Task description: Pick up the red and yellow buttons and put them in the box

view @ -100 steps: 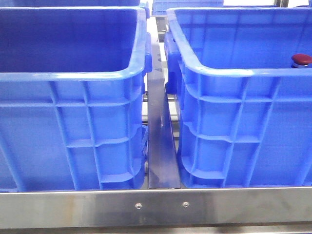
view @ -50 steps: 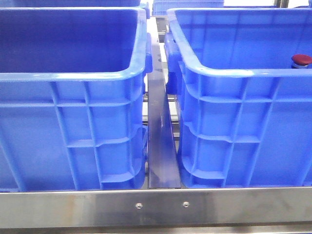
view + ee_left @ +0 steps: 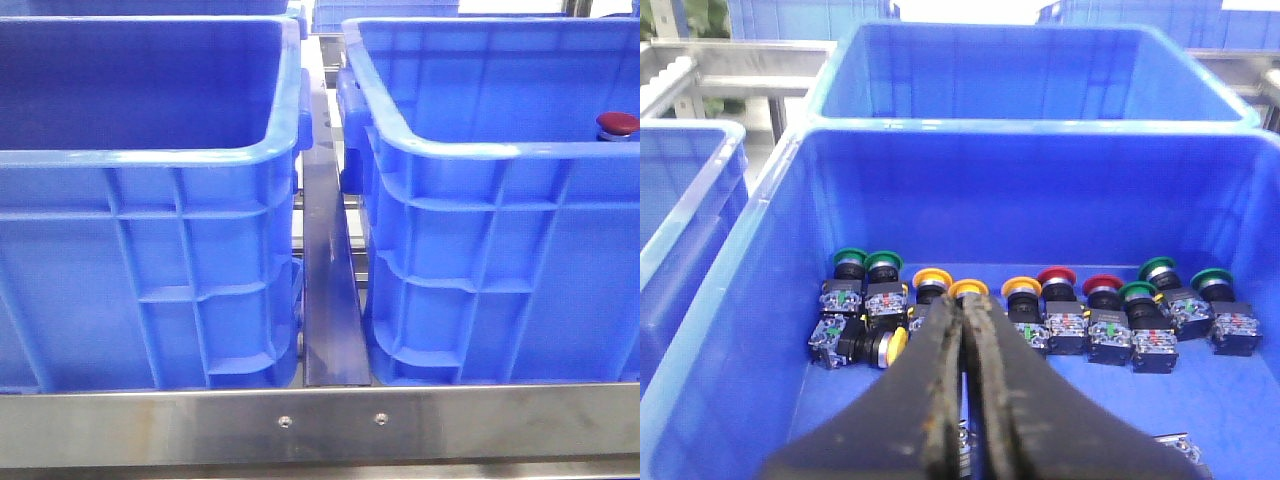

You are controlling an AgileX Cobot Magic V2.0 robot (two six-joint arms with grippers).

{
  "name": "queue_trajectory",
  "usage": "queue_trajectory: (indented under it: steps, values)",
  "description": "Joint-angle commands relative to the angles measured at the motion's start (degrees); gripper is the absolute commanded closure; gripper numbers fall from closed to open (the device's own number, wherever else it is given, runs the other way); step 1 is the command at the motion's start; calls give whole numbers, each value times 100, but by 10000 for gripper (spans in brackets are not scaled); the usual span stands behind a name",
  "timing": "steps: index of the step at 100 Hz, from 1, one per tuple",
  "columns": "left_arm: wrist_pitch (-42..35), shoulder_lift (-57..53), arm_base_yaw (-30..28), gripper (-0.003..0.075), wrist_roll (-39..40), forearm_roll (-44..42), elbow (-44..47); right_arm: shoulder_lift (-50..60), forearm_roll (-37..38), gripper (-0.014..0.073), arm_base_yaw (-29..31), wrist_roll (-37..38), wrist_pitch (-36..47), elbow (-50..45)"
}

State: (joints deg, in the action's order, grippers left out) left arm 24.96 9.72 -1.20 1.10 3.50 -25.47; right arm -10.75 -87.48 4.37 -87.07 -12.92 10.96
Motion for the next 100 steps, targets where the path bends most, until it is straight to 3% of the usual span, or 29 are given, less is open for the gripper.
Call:
queue_trajectory:
  steps: [1, 100]
  values:
    - [-417, -136, -15, 739, 64, 29, -36, 273, -82, 662, 14, -46, -97, -60]
    - [-304, -203, -15, 739, 64, 29, 53, 447, -82, 662, 14, -46, -81, -111]
